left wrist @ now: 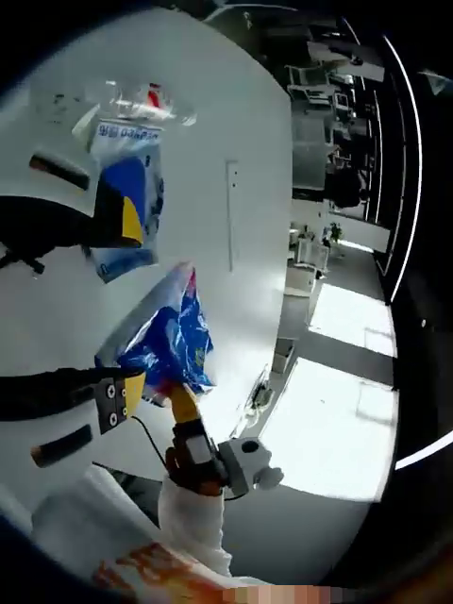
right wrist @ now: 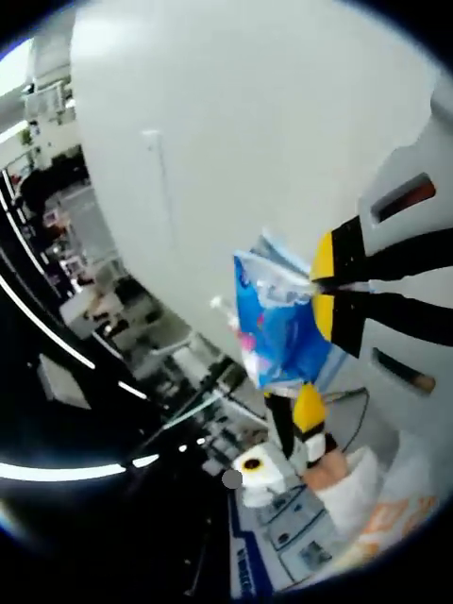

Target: Arrange the tabletop items into an orderly group along one side of the table until the central work area is clear of visible clutter.

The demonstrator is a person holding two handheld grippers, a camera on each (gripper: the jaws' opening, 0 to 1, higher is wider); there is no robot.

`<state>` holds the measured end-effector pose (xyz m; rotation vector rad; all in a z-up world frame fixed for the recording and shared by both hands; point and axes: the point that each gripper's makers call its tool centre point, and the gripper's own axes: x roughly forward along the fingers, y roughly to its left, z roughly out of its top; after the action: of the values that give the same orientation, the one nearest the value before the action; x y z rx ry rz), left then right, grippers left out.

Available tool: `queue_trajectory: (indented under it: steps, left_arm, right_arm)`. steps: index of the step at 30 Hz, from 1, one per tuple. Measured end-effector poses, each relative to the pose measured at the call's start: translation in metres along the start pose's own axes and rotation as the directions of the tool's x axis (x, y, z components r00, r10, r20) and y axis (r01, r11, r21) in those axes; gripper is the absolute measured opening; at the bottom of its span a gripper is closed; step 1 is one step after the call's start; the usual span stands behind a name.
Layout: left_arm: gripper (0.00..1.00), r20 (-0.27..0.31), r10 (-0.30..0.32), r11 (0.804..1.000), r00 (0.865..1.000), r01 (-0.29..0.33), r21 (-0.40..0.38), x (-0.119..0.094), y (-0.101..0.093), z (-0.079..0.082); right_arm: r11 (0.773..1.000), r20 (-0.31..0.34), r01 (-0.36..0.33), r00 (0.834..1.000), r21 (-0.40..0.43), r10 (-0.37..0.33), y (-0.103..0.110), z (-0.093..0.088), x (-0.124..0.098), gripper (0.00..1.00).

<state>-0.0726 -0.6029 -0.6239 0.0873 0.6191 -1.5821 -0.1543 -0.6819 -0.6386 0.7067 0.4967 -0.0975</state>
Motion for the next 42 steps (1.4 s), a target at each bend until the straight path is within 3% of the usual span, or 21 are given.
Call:
queue_trajectory:
  steps: [5, 8, 14, 18, 27, 30, 35, 42]
  left_arm:
    - [0.08, -0.011, -0.006, 1.000, 1.000, 0.006, 0.004, 0.015, -0.011, 0.002]
    - [0.01, -0.031, 0.013, 1.000, 0.999, -0.013, 0.014, 0.026, -0.009, 0.004]
    - [0.00, -0.069, 0.004, 0.998, 0.998, 0.000, 0.061, 0.045, -0.016, 0.011]
    - [0.00, -0.140, 0.029, 0.979, 0.990, 0.000, 0.205, 0.061, -0.018, 0.008]
    - [0.00, -0.228, -0.007, 0.970, 0.974, 0.061, 0.233, 0.107, -0.029, 0.012]
    - [0.00, -0.251, -0.009, 0.956, 0.968, 0.082, 0.283, 0.124, -0.030, 0.020]
    - [0.00, -0.266, -0.019, 0.950, 0.964, 0.100, 0.296, 0.146, -0.028, 0.031]
    - [0.01, -0.309, -0.021, 0.950, 0.951, 0.115, 0.289, 0.174, -0.018, 0.025]
  right_arm:
    - [1.000, 0.012, 0.011, 1.000, 0.005, -0.011, -0.003, 0.003, -0.002, 0.00]
    - [1.000, 0.015, 0.028, 0.999, -0.007, -0.028, -0.008, 0.005, -0.005, 0.00]
    - [0.998, 0.030, 0.061, 0.998, -0.002, -0.061, -0.024, 0.011, -0.014, 0.00]
    - [0.995, 0.031, 0.104, 0.994, 0.005, -0.104, -0.039, 0.013, -0.019, 0.00]
    - [0.980, 0.035, 0.197, 0.980, -0.021, -0.196, -0.079, 0.031, -0.028, 0.00]
    - [0.976, 0.041, 0.216, 0.976, -0.030, -0.215, -0.093, 0.045, -0.028, 0.00]
    - [0.969, 0.034, 0.244, 0.969, -0.033, -0.243, -0.115, 0.061, -0.026, 0.01]
    - [0.958, 0.007, 0.280, 0.960, -0.059, -0.280, -0.142, 0.070, -0.012, 0.01]
